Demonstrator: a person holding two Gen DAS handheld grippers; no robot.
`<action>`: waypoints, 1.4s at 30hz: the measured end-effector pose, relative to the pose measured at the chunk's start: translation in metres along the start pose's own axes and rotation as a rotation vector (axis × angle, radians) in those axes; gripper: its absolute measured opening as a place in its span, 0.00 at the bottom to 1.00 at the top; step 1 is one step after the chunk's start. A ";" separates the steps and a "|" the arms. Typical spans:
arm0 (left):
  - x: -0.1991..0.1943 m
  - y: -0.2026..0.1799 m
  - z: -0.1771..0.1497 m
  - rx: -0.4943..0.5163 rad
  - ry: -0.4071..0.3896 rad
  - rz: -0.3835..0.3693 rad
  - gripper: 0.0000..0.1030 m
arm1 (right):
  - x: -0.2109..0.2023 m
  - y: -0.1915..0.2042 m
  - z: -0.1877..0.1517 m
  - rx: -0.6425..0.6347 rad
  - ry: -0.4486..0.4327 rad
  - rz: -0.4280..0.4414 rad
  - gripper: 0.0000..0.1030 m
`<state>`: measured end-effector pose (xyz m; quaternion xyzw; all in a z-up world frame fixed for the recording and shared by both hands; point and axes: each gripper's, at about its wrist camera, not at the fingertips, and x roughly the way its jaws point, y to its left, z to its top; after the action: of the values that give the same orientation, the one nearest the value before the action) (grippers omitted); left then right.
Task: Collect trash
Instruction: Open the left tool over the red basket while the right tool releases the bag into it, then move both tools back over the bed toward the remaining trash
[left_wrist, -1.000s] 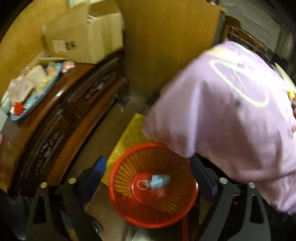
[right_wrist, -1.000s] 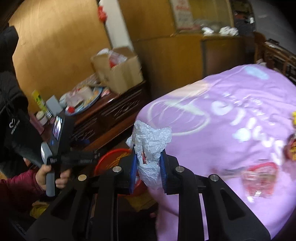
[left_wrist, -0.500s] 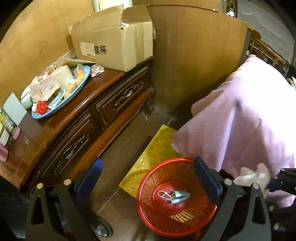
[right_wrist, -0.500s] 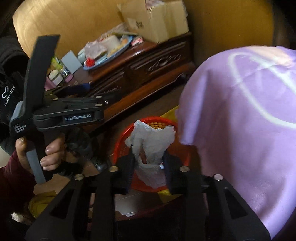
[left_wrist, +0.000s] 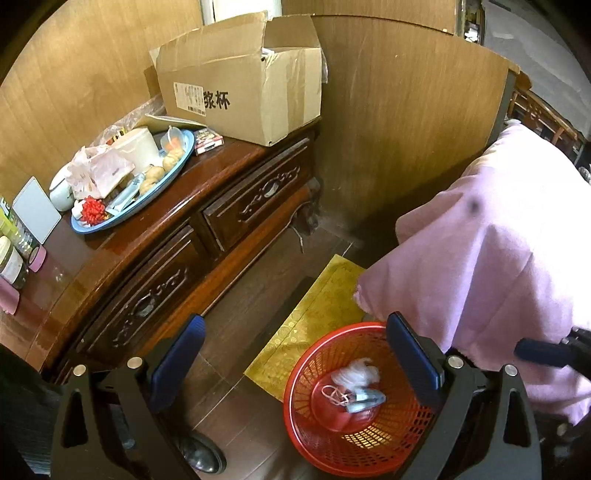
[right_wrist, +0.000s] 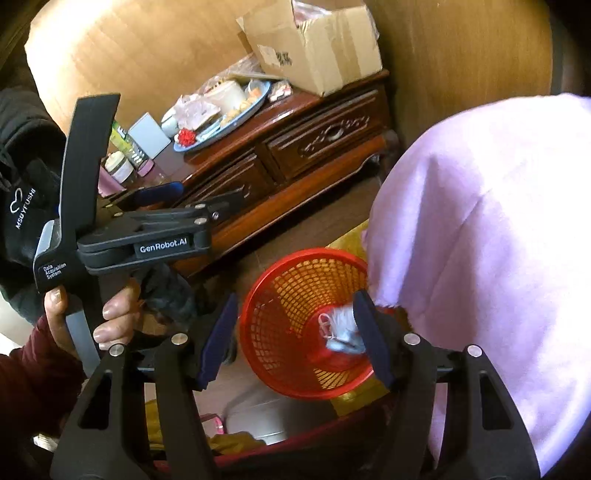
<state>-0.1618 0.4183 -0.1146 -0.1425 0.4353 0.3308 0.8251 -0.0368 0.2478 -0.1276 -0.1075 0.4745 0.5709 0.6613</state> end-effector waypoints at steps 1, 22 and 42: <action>-0.002 -0.002 0.001 0.002 -0.003 -0.004 0.94 | -0.007 -0.001 0.001 0.001 -0.018 -0.010 0.62; -0.116 -0.104 0.000 0.217 -0.224 -0.144 0.94 | -0.232 -0.036 -0.069 0.146 -0.484 -0.344 0.72; -0.172 -0.318 -0.051 0.552 -0.236 -0.440 0.94 | -0.388 -0.156 -0.229 0.552 -0.772 -0.699 0.82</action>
<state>-0.0495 0.0836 -0.0211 0.0340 0.3691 0.0297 0.9283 0.0213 -0.2135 -0.0193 0.1341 0.2670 0.1724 0.9386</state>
